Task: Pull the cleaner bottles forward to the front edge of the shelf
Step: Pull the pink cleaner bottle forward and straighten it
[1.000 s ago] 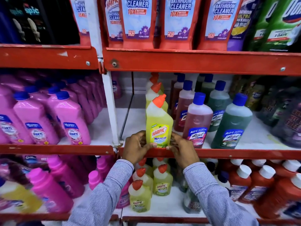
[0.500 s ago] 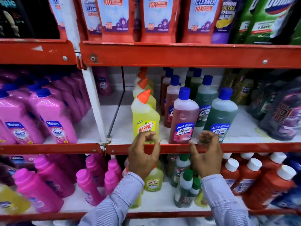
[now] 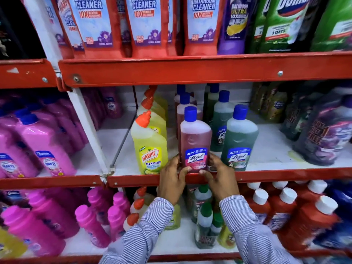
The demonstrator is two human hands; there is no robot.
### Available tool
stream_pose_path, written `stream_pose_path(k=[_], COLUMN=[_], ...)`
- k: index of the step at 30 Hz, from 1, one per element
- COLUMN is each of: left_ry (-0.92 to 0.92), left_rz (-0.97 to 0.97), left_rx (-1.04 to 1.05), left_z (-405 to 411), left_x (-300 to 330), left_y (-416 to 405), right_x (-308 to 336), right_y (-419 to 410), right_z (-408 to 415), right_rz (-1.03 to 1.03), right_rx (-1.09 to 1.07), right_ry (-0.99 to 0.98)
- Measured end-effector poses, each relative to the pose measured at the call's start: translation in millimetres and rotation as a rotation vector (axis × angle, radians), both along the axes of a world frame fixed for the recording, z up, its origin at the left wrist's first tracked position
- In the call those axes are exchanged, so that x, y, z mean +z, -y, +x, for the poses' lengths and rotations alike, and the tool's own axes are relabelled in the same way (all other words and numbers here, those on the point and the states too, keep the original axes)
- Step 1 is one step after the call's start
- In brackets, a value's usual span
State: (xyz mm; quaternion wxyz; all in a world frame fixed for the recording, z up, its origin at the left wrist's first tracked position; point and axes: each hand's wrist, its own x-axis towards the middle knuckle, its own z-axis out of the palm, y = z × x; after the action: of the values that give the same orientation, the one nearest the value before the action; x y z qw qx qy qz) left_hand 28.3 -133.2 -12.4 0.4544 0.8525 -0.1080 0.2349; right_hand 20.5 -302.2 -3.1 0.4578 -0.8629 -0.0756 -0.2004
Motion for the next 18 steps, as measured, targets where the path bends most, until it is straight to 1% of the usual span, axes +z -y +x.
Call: stream_pose_path(k=[4,7,10,12,14,16,17,18], left_ry=[0.019,0.004,0.031,0.133,0.269,0.343,0.338,0.309], left_rz=[0.003,-0.019,-0.102,-0.184,-0.181,-0.133,-0.110,-0.095], left_rx=[0.033,0.031,0.079,0.154,0.188,0.131,0.079,0.022], left_z=[-0.9,-3.6,-11.3,-22.7,-33.1,-38.7,-38.2,-36.8], left_x=[-2.3,-2.3,-4.2,-2.7,1.0,5.4,7.2,10.9], left_y=[1.1,2.1,6.7,13.0,24.7,40.7,49.0,58.4], right_x=[-1.0,-1.3,-5.6,-12.0,-16.3,-15.8,-14.8,-11.8], right_y=[-0.2,0.6,6.2,16.7,34.4,58.4,70.3,82.4], right_z=[-1.0,-1.4,-7.6,-19.4,-31.7,-34.0,-30.2,-25.3], right_rz=[0.021,0.027,0.080,0.149,0.219,0.262,0.267,0.266], right_rx=[0.023,0.032,0.010,-0.082,-0.243,-0.386,-0.411,-0.387], right_ry=[0.019,-0.009,0.037,0.150,0.280,0.341,0.345,0.308])
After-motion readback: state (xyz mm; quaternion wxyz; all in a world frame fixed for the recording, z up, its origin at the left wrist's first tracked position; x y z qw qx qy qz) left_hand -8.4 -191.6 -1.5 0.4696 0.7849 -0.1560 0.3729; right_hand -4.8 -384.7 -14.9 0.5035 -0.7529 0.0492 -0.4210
